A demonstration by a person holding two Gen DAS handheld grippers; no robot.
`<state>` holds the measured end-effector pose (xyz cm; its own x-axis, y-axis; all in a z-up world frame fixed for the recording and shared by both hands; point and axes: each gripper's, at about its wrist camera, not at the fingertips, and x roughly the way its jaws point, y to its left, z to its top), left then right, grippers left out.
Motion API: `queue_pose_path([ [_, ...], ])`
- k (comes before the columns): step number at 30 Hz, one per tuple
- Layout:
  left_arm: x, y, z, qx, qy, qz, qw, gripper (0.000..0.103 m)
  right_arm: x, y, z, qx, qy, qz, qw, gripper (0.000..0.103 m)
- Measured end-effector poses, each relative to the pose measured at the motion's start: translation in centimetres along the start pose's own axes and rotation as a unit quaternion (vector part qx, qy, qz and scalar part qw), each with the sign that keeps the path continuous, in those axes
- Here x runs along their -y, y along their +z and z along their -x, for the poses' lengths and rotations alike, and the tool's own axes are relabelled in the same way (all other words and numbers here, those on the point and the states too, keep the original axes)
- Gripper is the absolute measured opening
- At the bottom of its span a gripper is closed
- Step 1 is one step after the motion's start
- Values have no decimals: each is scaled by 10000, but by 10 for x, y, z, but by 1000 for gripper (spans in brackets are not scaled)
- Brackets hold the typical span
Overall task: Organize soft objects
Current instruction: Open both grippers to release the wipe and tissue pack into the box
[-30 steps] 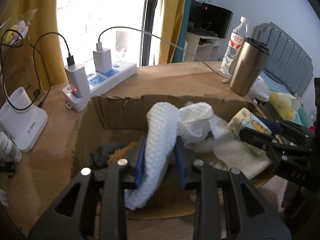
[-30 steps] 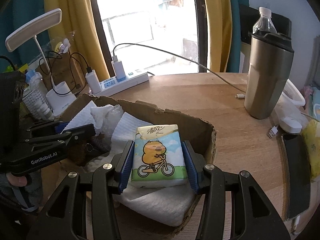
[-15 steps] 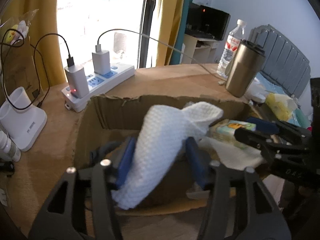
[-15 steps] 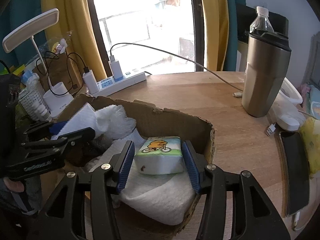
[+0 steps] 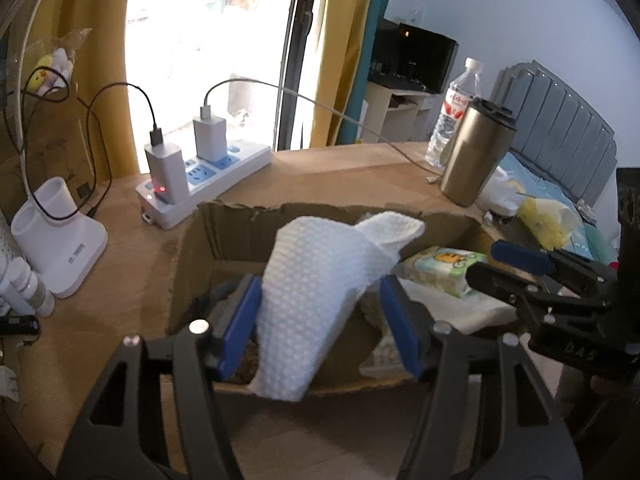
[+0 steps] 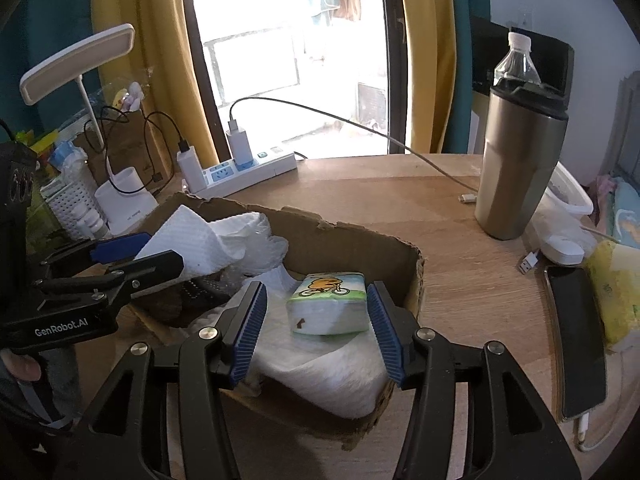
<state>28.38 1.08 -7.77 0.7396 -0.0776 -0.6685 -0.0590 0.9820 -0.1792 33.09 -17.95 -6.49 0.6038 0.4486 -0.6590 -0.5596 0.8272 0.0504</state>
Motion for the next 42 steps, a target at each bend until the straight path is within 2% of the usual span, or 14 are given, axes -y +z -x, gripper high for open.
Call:
queue_pose_path([
  [7, 5, -2, 19, 147, -26, -61, 9999, 66, -7, -1, 19, 153, -28, 10, 9999, 55],
  [12, 6, -6, 35, 286, -14, -35, 9996, 81, -13, -4, 32, 229, -65, 34, 9997, 56],
  [20, 2, -13, 63, 542, 19, 38, 9985, 84, -24, -10, 53, 347, -117, 105, 9993, 56],
  [26, 4, -21, 79, 642, 5, -17, 9979, 85, -32, -14, 68, 445, -167, 178, 9987, 60],
  [42, 11, -48, 131, 985, -6, -173, 9950, 87, -56, -35, 114, 735, -253, 277, 9966, 61],
])
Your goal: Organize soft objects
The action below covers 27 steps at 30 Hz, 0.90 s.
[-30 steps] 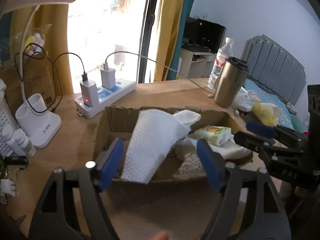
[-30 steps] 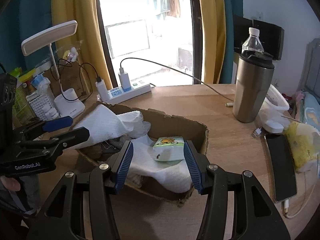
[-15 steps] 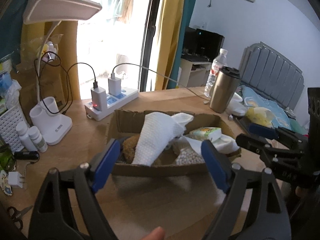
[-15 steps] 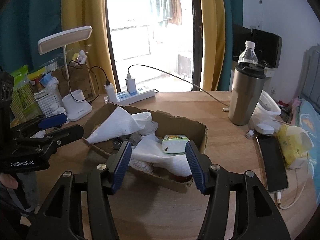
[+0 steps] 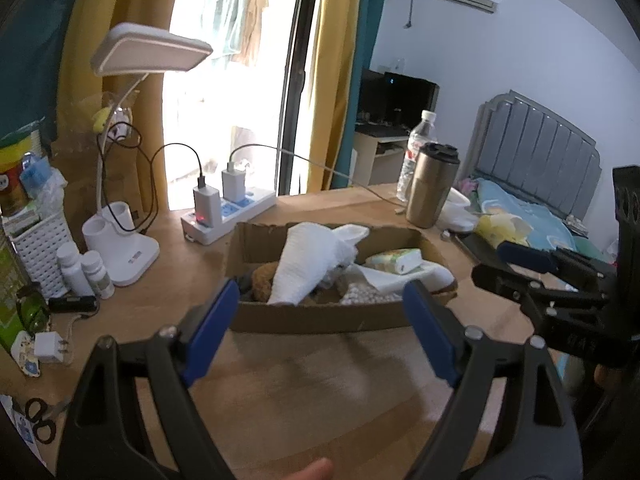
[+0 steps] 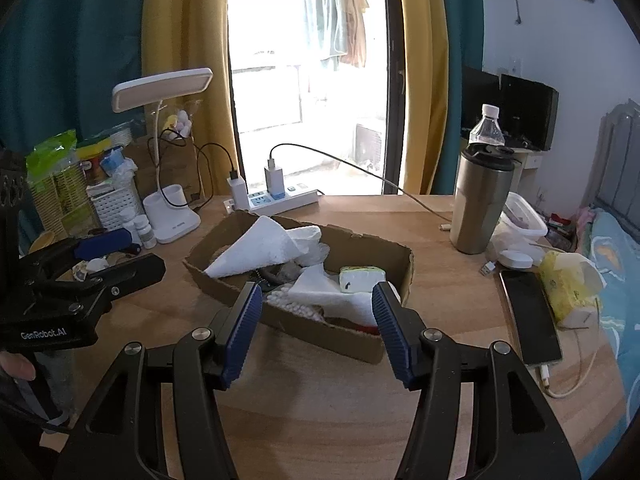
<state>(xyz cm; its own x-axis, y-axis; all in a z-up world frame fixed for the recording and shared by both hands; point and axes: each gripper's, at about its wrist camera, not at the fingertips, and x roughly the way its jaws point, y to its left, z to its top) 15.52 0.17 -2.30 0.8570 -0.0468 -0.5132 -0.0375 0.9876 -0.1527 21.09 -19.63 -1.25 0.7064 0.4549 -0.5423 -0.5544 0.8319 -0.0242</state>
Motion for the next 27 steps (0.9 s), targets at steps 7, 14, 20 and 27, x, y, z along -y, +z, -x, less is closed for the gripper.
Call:
queue_pose_path([
  [7, 5, -7, 21, 161, -35, -9, 9999, 91, -8, -11, 20, 73, -65, 0, 10000, 61],
  [14, 8, -17, 45, 357, -61, -17, 9993, 101, -15, -26, 38, 161, -111, -27, 9998, 61],
  [20, 15, -26, 68, 537, -99, -85, 9985, 101, -19, -38, 57, 324, -228, -90, 9992, 62],
  [27, 24, -33, 84, 544, 26, -120, 9984, 101, -25, -41, 82, 619, -343, -38, 9975, 72],
])
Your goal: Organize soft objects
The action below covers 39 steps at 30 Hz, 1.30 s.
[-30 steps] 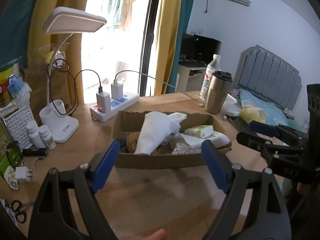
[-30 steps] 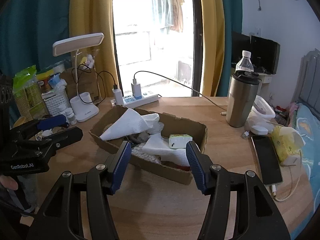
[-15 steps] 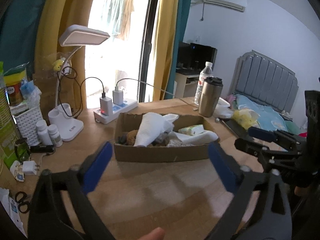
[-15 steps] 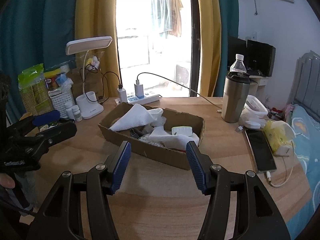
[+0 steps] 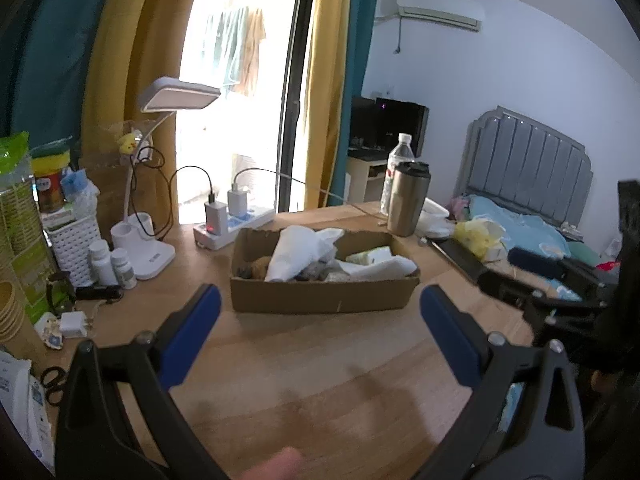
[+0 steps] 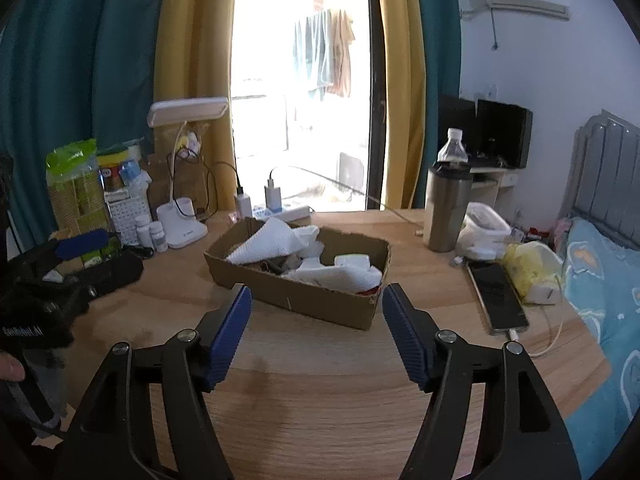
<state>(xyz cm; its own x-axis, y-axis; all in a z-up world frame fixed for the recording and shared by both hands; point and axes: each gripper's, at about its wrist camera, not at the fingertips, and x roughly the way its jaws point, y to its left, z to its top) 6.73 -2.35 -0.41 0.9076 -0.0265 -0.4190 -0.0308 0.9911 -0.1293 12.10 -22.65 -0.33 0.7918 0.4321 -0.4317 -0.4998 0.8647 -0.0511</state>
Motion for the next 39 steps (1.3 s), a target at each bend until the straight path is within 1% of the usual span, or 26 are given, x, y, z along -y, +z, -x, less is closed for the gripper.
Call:
queue_pose_path([
  [4, 8, -2, 14, 115, 133, -104, 9998, 101, -2, 2, 19, 199, -66, 49, 9998, 74],
  [9, 21, 0, 34, 303, 65, -300, 9991, 101, 0, 7, 43, 431, -173, 92, 9989, 74],
  [14, 32, 13, 53, 571, 47, -370, 9977, 101, 5, 15, 62, 627, -270, 87, 9976, 75],
  [16, 34, 18, 59, 644, -34, -401, 9971, 101, 6, 17, 66, 660, -320, 111, 9972, 75],
  [18, 36, 23, 64, 679, -22, -426, 9968, 101, 10, 17, 70, 686, -369, 71, 9969, 77],
  [20, 38, 26, 67, 729, 47, -477, 9962, 101, 15, 18, 75, 742, -420, 3, 9964, 87],
  [28, 48, 32, 79, 941, 114, -621, 9936, 101, 24, 20, 87, 916, -466, -179, 9945, 88],
  [39, 50, 33, 82, 959, 119, -617, 9934, 101, 22, 19, 86, 908, -448, -155, 9947, 88],
])
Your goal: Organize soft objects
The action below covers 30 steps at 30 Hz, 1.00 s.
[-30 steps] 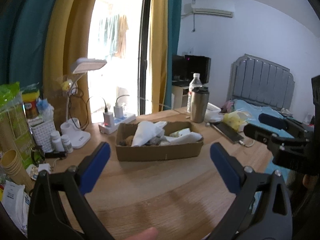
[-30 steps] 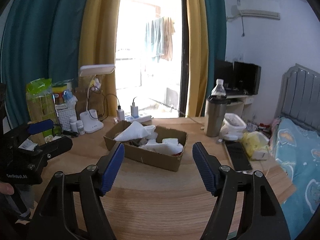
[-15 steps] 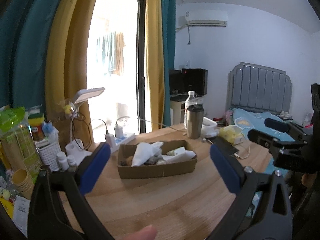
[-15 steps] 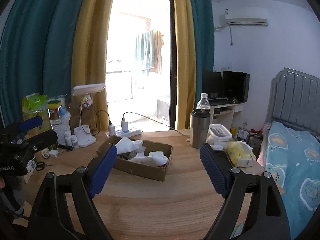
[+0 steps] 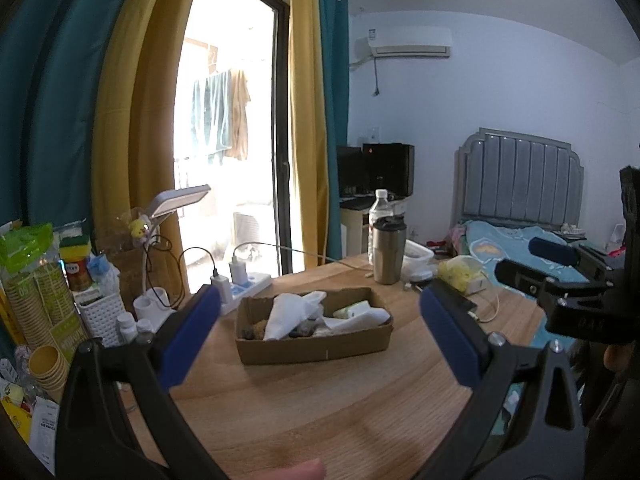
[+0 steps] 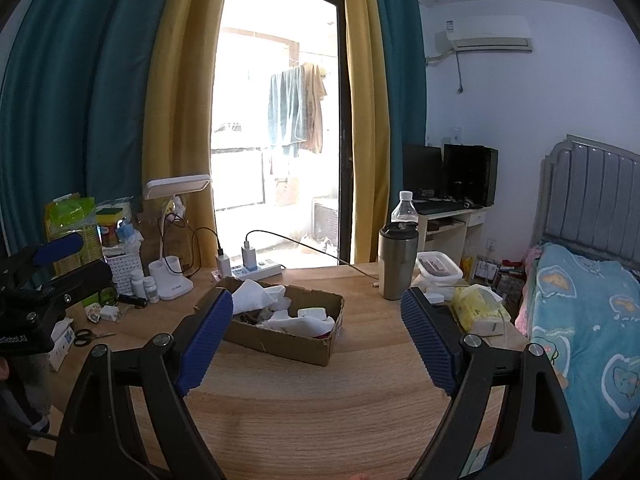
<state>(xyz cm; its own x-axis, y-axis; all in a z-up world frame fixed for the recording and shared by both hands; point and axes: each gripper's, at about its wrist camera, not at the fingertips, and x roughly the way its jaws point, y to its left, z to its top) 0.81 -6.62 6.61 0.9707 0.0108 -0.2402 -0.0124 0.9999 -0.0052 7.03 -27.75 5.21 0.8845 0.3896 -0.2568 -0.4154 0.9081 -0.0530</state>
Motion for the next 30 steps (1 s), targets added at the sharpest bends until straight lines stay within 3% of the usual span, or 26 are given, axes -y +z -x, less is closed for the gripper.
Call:
queue_pose_path([
  [30, 4, -6, -2, -103, -38, 57, 9999, 101, 3, -3, 2, -52, 30, 31, 10000, 89],
])
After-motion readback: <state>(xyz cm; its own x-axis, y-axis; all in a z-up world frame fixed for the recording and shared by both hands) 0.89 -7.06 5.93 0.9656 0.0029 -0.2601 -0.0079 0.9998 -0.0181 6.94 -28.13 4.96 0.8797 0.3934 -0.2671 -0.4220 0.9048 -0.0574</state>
